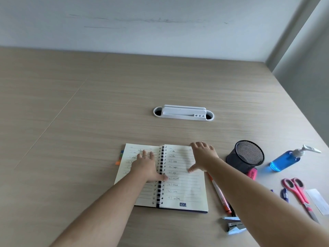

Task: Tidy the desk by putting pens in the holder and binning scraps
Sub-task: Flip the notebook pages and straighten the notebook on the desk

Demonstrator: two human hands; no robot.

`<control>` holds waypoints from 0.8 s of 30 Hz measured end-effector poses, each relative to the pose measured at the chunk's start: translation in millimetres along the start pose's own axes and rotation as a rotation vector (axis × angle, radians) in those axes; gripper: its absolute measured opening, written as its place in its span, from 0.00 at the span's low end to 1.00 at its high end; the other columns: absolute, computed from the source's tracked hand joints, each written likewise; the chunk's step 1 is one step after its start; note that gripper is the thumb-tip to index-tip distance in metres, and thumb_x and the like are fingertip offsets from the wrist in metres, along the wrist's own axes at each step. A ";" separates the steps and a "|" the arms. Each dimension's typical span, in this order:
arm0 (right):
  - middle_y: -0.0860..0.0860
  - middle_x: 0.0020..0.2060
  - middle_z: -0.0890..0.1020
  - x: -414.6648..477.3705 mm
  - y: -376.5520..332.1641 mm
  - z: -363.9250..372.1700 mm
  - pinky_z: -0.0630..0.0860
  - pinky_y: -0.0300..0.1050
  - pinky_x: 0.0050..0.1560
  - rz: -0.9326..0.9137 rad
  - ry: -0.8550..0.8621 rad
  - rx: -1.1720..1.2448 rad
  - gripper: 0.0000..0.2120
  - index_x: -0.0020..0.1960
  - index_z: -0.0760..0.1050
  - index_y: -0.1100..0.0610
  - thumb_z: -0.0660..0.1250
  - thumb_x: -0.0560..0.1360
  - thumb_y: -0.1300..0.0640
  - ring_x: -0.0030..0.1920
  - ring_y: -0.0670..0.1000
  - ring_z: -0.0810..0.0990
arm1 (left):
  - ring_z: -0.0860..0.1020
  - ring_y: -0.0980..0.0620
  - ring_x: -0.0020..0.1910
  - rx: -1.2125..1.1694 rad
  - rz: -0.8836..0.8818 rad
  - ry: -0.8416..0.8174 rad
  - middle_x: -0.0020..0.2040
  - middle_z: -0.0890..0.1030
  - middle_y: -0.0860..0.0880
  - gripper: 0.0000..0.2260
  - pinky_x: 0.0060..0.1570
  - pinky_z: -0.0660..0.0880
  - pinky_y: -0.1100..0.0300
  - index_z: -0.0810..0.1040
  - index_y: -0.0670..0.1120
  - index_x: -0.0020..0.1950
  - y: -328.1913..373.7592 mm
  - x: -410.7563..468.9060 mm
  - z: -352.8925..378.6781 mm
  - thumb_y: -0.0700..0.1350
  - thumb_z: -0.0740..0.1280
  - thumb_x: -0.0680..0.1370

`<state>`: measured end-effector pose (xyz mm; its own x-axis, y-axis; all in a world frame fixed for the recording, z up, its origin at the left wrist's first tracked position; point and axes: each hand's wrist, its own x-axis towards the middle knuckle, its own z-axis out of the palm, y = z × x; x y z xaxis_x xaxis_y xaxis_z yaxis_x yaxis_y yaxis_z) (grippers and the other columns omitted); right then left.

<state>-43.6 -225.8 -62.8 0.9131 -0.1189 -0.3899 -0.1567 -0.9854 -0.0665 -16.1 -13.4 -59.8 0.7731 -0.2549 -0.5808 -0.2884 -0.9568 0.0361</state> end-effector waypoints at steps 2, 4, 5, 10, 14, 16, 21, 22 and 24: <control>0.53 0.68 0.67 0.5 -1.7 -0.7 0.60 0.56 0.72 -0.005 0.010 -0.004 0.50 0.70 0.58 0.55 0.78 0.56 0.40 0.71 0.55 0.62 | 0.46 0.40 0.78 0.004 -0.001 -0.003 0.79 0.42 0.40 0.57 0.72 0.60 0.44 0.40 0.44 0.78 0.8 -0.3 -0.5 0.73 0.65 0.64; 0.52 0.65 0.70 1.3 -3.2 -3.4 0.63 0.54 0.69 -0.020 0.053 -0.031 0.48 0.67 0.60 0.55 0.79 0.55 0.41 0.67 0.56 0.66 | 0.46 0.40 0.78 0.007 -0.005 -0.009 0.79 0.42 0.40 0.57 0.72 0.61 0.44 0.40 0.44 0.78 1.3 0.3 -0.8 0.72 0.66 0.65; 0.52 0.62 0.72 2.5 -3.0 -4.8 0.65 0.52 0.67 -0.034 0.097 -0.046 0.44 0.65 0.62 0.54 0.79 0.56 0.42 0.65 0.55 0.69 | 0.46 0.40 0.78 0.008 -0.008 -0.013 0.79 0.42 0.40 0.56 0.72 0.61 0.44 0.40 0.44 0.78 1.5 0.6 -1.2 0.72 0.66 0.65; 0.52 0.45 0.80 0.0 10.5 -14.9 0.73 0.47 0.42 0.117 0.175 0.508 0.21 0.55 0.70 0.53 0.74 0.67 0.53 0.43 0.53 0.77 | 0.46 0.40 0.78 0.015 -0.014 -0.026 0.79 0.42 0.41 0.57 0.72 0.62 0.45 0.40 0.44 0.78 3.5 0.5 -3.8 0.72 0.66 0.64; 0.59 0.46 0.84 -10.0 21.6 -3.0 0.81 0.50 0.44 0.280 0.098 1.004 0.10 0.51 0.76 0.62 0.69 0.73 0.58 0.43 0.58 0.83 | 0.46 0.40 0.78 -0.005 -0.016 -0.007 0.79 0.42 0.41 0.57 0.72 0.61 0.44 0.40 0.45 0.78 1.4 0.2 -2.5 0.73 0.66 0.63; 0.63 0.50 0.84 -22.8 21.8 6.4 0.82 0.52 0.49 0.306 -0.005 1.194 0.07 0.47 0.78 0.64 0.66 0.75 0.60 0.47 0.59 0.84 | 0.46 0.41 0.78 -0.004 -0.010 0.010 0.79 0.42 0.42 0.57 0.72 0.61 0.45 0.40 0.46 0.78 -0.3 -1.5 -1.6 0.74 0.65 0.63; 0.60 0.45 0.83 -45.0 15.5 16.0 0.82 0.46 0.43 0.315 -0.196 1.605 0.14 0.59 0.74 0.68 0.60 0.79 0.60 0.41 0.54 0.83 | 0.42 0.44 0.79 -0.095 -0.013 0.012 0.79 0.37 0.47 0.54 0.74 0.54 0.42 0.39 0.50 0.78 -7.0 -9.1 10.2 0.75 0.61 0.64; 0.59 0.45 0.84 -45.8 13.6 11.9 0.81 0.46 0.43 0.294 -0.241 1.703 0.16 0.60 0.74 0.67 0.58 0.80 0.57 0.41 0.54 0.84 | 0.40 0.45 0.79 -0.148 -0.006 -0.020 0.79 0.35 0.48 0.53 0.75 0.50 0.41 0.38 0.51 0.78 -9.4 -9.0 11.0 0.75 0.61 0.65; 0.56 0.43 0.84 -44.5 7.9 1.5 0.79 0.46 0.43 0.241 -0.330 1.846 0.21 0.57 0.76 0.63 0.53 0.81 0.50 0.39 0.52 0.84 | 0.39 0.48 0.78 -0.339 0.021 -0.096 0.79 0.35 0.49 0.48 0.76 0.45 0.41 0.41 0.51 0.78 -15.6 -11.2 4.2 0.72 0.59 0.69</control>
<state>-86.0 -228.1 -47.4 0.7490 0.0302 -0.6619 -0.6101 0.4211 -0.6712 -22.6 4.9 -57.3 0.7074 -0.2766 -0.6505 -0.0875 -0.9474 0.3078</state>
